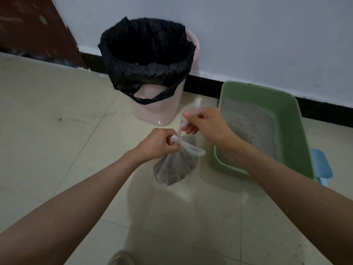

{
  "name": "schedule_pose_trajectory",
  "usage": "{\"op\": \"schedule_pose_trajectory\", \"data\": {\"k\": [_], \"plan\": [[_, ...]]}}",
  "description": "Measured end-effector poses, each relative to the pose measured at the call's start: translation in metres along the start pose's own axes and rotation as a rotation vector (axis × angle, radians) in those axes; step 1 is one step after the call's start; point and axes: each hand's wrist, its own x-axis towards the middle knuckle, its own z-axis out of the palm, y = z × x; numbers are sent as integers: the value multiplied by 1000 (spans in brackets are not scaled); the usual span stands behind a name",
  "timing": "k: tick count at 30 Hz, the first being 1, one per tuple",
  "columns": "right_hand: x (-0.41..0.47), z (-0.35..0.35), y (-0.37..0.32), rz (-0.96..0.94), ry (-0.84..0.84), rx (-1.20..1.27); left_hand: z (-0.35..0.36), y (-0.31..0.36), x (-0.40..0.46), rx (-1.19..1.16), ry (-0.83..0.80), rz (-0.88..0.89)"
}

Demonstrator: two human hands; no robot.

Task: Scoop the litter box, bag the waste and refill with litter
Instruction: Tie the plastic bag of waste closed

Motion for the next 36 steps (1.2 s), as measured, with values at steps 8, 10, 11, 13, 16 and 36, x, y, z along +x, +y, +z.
{"op": "schedule_pose_trajectory", "data": {"k": [8, 10, 11, 13, 16, 36], "plan": [[20, -56, -41, -111, 237, 182, -85, 61, 3, -140, 250, 96], [25, -61, -41, -49, 232, 258, -118, 77, 8, -178, 382, 113], [29, -61, -41, -46, 237, 244, -133, 85, 11, -204, 438, 115], [41, -61, -41, -109, 236, 39, -160, 101, 18, -260, 512, 117], [63, -57, -48, -179, 120, -332, -193, 117, 25, -349, 599, 145], [106, -26, -36, -196, -249, -935, -180, 36, 148, -493, 910, -336]]}}
